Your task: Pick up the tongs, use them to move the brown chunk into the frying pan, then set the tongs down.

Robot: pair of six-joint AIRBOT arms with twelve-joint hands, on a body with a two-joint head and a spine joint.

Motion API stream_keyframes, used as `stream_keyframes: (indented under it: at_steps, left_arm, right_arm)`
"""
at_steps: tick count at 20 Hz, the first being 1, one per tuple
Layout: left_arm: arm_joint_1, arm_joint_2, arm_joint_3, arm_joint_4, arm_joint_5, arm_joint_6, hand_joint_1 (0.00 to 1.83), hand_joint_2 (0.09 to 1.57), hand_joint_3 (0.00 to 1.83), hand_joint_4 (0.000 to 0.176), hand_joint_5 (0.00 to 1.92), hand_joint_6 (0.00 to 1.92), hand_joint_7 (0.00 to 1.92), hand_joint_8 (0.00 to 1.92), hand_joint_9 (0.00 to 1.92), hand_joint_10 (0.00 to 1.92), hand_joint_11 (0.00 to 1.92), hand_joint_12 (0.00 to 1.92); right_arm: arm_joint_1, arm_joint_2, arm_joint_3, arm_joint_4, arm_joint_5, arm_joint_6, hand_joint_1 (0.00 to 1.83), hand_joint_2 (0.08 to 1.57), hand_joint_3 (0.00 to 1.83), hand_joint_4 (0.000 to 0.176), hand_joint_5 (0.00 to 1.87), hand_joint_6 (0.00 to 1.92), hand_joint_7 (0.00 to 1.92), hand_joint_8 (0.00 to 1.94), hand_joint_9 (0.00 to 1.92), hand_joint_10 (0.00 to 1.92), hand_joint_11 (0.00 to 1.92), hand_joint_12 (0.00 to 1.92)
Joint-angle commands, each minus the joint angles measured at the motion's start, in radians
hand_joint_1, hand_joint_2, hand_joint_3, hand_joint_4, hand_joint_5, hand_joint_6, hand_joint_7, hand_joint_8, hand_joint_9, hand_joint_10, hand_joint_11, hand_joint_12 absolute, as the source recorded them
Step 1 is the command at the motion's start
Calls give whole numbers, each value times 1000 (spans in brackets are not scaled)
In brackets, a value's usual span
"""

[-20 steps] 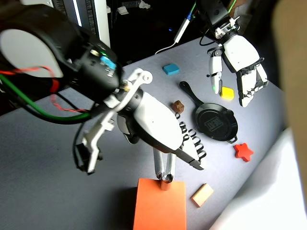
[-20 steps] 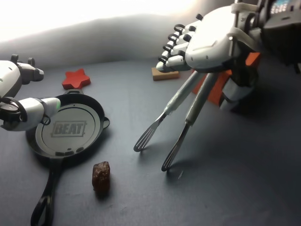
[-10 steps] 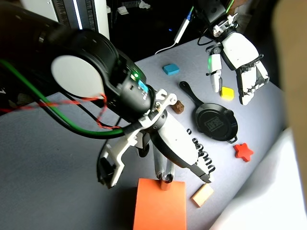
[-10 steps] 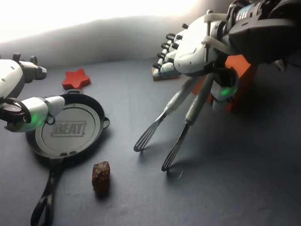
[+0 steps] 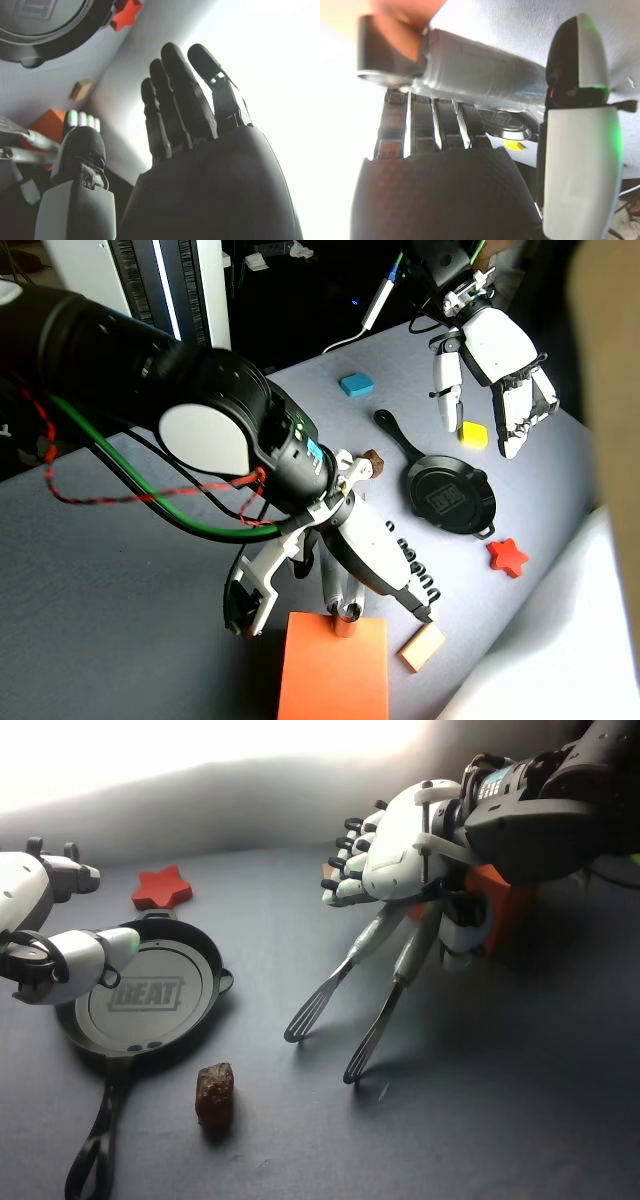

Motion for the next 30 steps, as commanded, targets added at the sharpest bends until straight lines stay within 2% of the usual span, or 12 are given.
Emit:
stream_keyframes:
  at_steps: [1, 5, 8, 9, 10, 13, 15, 16, 21, 22, 25, 30]
  left_arm:
    - [-9, 9, 1, 52, -87, 3, 213, 1311, 4, 0, 391, 0, 530, 0, 563, 0, 58, 1273]
    - [0, 7, -13, 29, -133, 4, 154, 1324, 7, 0, 294, 0, 469, 0, 500, 0, 6, 1221]
    - [0, 5, -14, 29, -133, 7, 75, 1322, 1, 0, 197, 0, 339, 0, 356, 0, 0, 981]
    - [-1, 5, -14, 29, -133, 7, 75, 1322, 1, 0, 197, 0, 339, 0, 356, 0, 0, 981]
    - [-1, 5, -13, 29, -133, 7, 10, 1310, 0, 0, 159, 1, 286, 1, 295, 1, 0, 849]
    - [-1, 5, -10, 29, -133, 7, 1, 1307, 0, 0, 151, 0, 277, 0, 284, 0, 0, 823]
    - [-1, 4, -10, 29, -133, 6, 0, 1279, 0, 0, 141, 1, 244, 3, 248, 3, 0, 738]
    - [1, 4, -12, 29, -133, 3, 0, 1215, 0, 0, 131, 3, 207, 3, 198, 3, 0, 589]
    - [4, 4, -12, 28, -133, 1, 0, 1125, 0, 0, 111, 0, 158, 1, 140, 0, 0, 428]
    - [4, 4, -10, 27, -133, 0, 0, 1127, 0, 0, 100, 0, 154, 0, 135, 0, 0, 422]
    - [5, 4, -10, 20, -149, -6, 0, 1123, 0, 0, 116, 4, 171, 3, 152, 4, 0, 462]
    - [7, 5, -13, 12, -165, -6, 0, 1138, 3, 0, 111, 5, 170, 4, 149, 4, 0, 439]
  right_arm:
    - [0, 1, 3, -15, 95, -15, 897, 874, 0, 0, 0, 0, 0, 0, 0, 0, 0, 0]
    - [-14, -7, 7, -16, 106, -27, 915, 878, 0, 0, 0, 0, 0, 0, 0, 0, 0, 0]
    - [-21, -16, 25, -16, 112, -31, 881, 894, 0, 0, 0, 0, 0, 0, 0, 0, 0, 0]
    - [-22, -17, 28, -16, 112, -31, 881, 894, 0, 0, 0, 0, 0, 0, 0, 0, 0, 0]
    - [-23, -18, 30, -16, 112, -32, 887, 897, 0, 0, 0, 0, 0, 0, 0, 0, 0, 0]
    - [-31, -17, 31, -16, 112, -39, 890, 897, 0, 0, 0, 0, 0, 0, 0, 0, 0, 0]
    - [-35, -17, 32, -16, 113, -40, 921, 885, 0, 0, 0, 0, 0, 0, 0, 0, 0, 0]
    - [-36, -17, 32, -16, 114, -40, 932, 891, 0, 0, 0, 0, 0, 0, 0, 0, 0, 0]
    - [-35, -17, 32, -16, 116, -40, 918, 947, 22, 0, 0, 0, 21, 7, 19, 8, 19, 11]
    - [-35, -17, 32, -16, 116, -44, 963, 992, 2, 0, 53, 10, 90, 7, 91, 13, 0, 367]
    - [-33, -17, 32, -16, 116, -54, 1003, 1004, 4, 0, 184, 45, 240, 31, 230, 51, 0, 829]
    - [-30, -17, 31, -16, 117, -53, 1003, 1061, 18, 0, 450, 91, 532, 45, 497, 104, 0, 1318]
